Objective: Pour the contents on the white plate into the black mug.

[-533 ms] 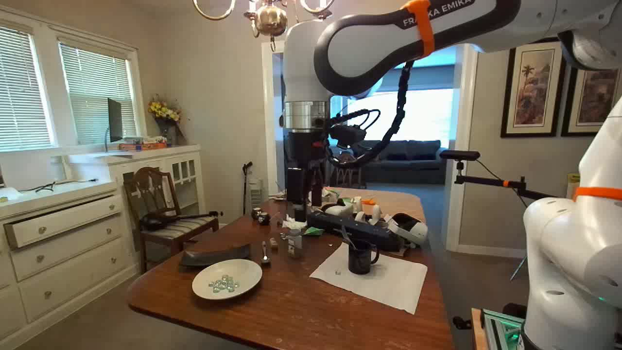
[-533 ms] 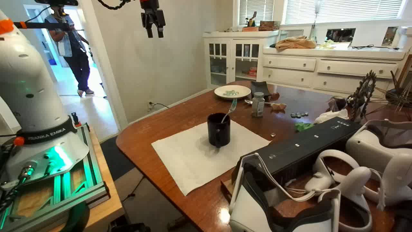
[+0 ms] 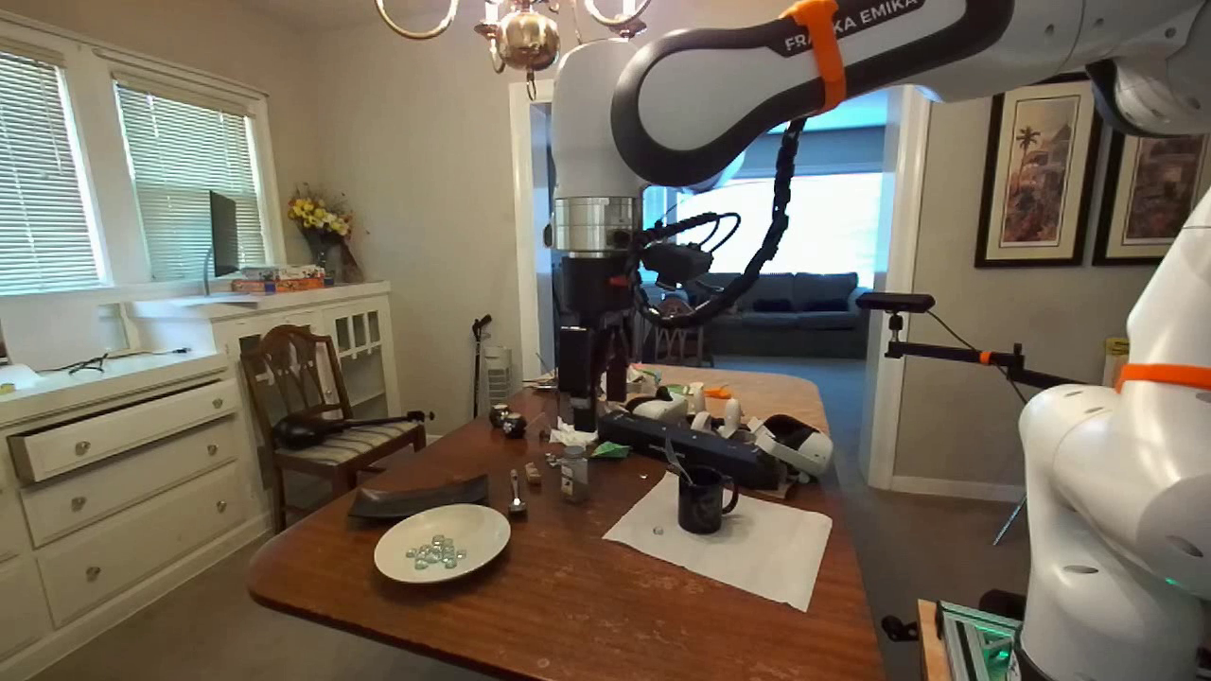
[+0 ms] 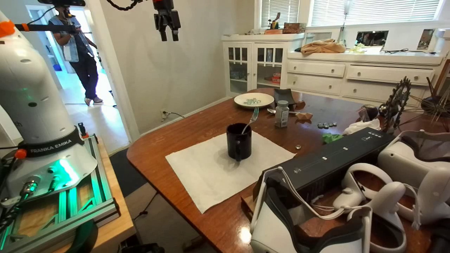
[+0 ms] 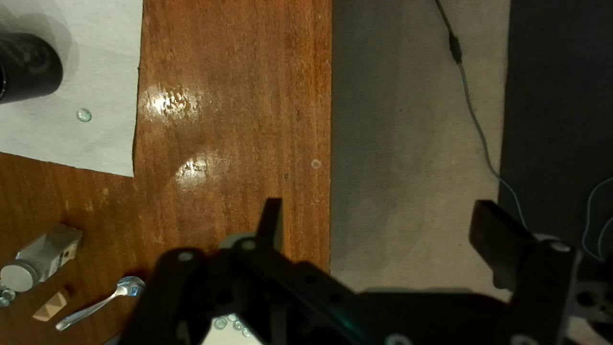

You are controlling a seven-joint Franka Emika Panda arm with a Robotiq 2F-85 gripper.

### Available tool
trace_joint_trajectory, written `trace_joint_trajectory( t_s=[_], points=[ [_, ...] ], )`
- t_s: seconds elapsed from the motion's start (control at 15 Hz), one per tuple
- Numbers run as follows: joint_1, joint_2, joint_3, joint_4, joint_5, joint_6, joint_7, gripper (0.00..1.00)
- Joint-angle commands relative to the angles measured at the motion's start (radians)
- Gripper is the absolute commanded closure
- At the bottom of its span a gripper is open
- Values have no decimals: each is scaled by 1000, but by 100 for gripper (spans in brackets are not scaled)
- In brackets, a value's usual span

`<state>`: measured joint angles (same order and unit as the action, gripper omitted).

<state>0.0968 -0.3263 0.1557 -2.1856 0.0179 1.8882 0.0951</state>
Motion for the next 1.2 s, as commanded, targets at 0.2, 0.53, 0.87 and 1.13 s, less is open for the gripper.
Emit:
trace_joint_trajectory(
  t_s=[0.2, 0.53, 0.87, 1.13],
  points=[
    [7, 1, -6, 3, -2, -3, 2, 0],
    [7, 1, -6, 3, -2, -3, 2, 0],
    [0, 9, -15, 10, 5, 5, 4, 0],
    [-32, 37, -76, 43, 50, 42, 9, 0]
  ],
)
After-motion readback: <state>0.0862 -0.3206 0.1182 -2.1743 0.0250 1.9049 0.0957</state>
